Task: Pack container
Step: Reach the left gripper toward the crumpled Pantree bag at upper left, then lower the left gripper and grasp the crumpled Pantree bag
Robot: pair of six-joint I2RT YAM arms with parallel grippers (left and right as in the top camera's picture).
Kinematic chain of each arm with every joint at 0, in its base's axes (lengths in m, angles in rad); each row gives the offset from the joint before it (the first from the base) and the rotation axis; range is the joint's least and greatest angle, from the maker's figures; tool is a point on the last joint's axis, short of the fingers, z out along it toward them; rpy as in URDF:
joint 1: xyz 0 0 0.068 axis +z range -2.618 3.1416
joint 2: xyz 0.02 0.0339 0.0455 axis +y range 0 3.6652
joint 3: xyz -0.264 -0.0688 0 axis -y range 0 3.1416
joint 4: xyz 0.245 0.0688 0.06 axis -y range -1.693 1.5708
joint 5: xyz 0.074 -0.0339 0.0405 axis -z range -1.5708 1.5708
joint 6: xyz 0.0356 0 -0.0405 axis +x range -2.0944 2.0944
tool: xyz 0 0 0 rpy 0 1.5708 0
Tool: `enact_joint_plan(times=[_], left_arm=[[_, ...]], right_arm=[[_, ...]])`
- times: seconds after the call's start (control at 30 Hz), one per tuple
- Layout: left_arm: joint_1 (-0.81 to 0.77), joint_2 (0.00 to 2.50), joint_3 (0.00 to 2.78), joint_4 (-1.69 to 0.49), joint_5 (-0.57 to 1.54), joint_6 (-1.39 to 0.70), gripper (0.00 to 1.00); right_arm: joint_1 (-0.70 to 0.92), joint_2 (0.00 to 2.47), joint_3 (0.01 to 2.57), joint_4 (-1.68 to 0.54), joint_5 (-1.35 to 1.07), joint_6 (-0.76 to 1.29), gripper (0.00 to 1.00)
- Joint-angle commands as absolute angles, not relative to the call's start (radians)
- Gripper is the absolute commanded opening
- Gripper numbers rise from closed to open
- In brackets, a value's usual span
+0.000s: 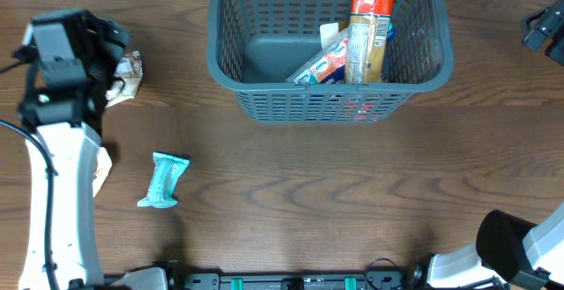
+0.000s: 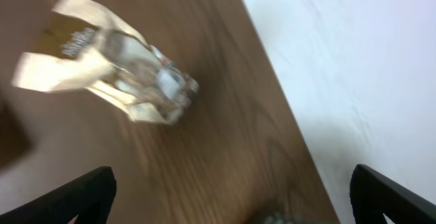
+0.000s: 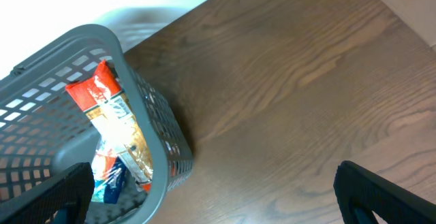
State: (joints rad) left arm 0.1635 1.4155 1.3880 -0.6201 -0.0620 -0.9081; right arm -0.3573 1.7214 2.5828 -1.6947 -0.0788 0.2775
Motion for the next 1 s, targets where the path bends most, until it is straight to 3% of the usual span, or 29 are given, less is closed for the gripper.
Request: enact_joint_plan(times=[0.0, 0.27, 0.73, 0.97], left_arm=[[0.218, 1.485, 1.483, -0.704, -0.13, -0.976, 0.99], [0.305, 1.569, 1.511, -0.774, -0.12, -1.302, 0.99], [0.313, 1.615, 1.509, -0.828, -0.15, -1.267, 0.99], [0.314, 1.711, 1.509, -0.778, -0.141, -1.346, 0.99]], right_arm=[[-0.359, 1.726, 2.583, -1.698, -0.086, 0.284, 0.99], [-0.359, 1.726, 2.583, -1.698, -0.086, 0.284, 0.99], [-0.36, 1.735, 2.526, -1.698, 0.047, 0.284, 0.99], [-0.36, 1.735, 2.448, -1.698, 0.049, 0.284, 0.99]])
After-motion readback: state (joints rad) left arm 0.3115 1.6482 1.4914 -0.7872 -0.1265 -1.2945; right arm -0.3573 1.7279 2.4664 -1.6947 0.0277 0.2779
